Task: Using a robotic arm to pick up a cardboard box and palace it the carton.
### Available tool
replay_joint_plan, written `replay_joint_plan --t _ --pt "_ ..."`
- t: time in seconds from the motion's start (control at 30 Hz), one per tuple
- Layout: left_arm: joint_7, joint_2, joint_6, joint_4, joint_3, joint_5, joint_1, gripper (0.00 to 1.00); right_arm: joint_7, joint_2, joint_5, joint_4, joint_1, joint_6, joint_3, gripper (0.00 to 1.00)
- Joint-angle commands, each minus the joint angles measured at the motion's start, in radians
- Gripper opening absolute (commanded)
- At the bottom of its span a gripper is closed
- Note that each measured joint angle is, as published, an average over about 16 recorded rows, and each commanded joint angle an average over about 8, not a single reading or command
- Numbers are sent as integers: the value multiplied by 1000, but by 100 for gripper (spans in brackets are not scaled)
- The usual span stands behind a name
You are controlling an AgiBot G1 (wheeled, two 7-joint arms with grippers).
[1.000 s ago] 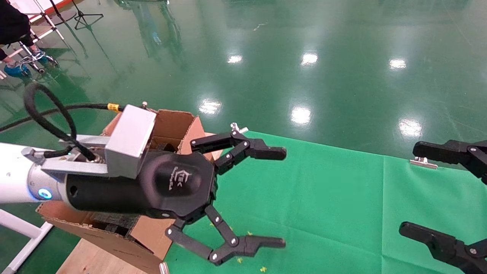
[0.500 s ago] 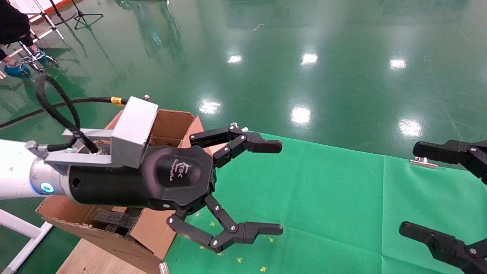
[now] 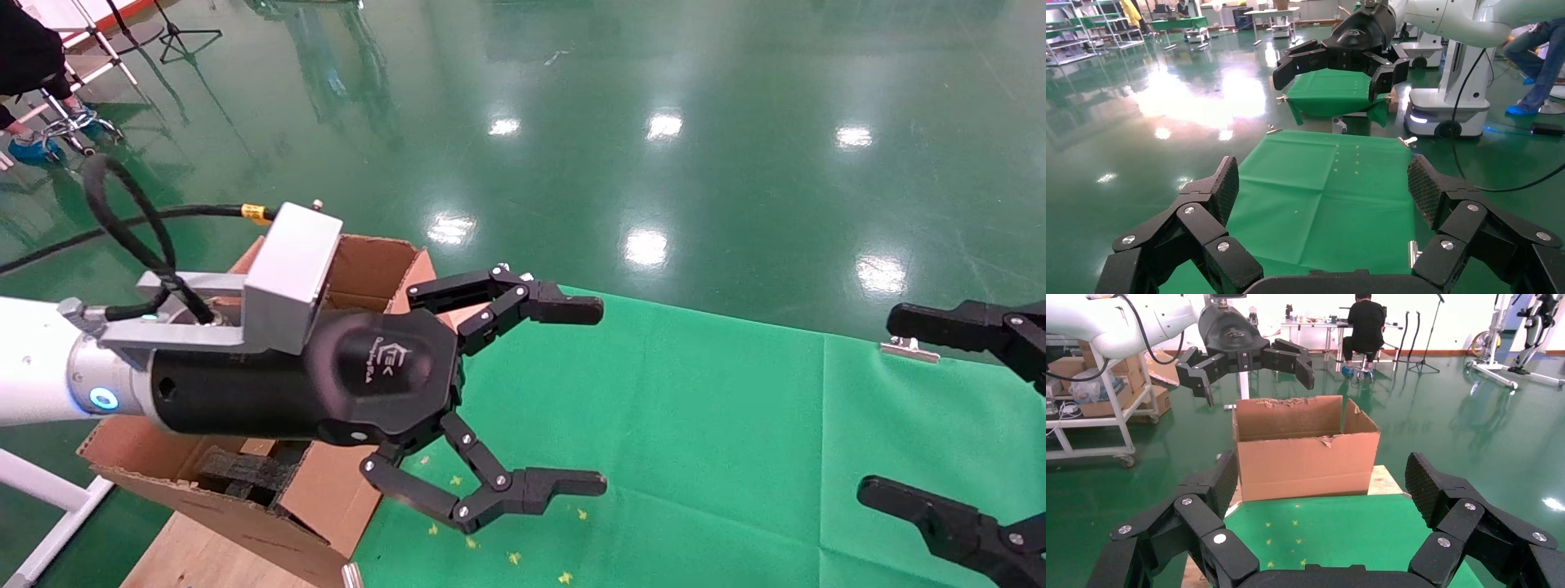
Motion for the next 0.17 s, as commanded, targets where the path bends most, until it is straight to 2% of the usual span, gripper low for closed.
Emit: replay_joint_plan --t 0.03,0.17 --pt "0 0 0 1 1 1 -1 100 0 0 0 0 0 0 0 100" --pt "-1 0 0 2 1 1 -1 100 0 0 0 0 0 0 0 100"
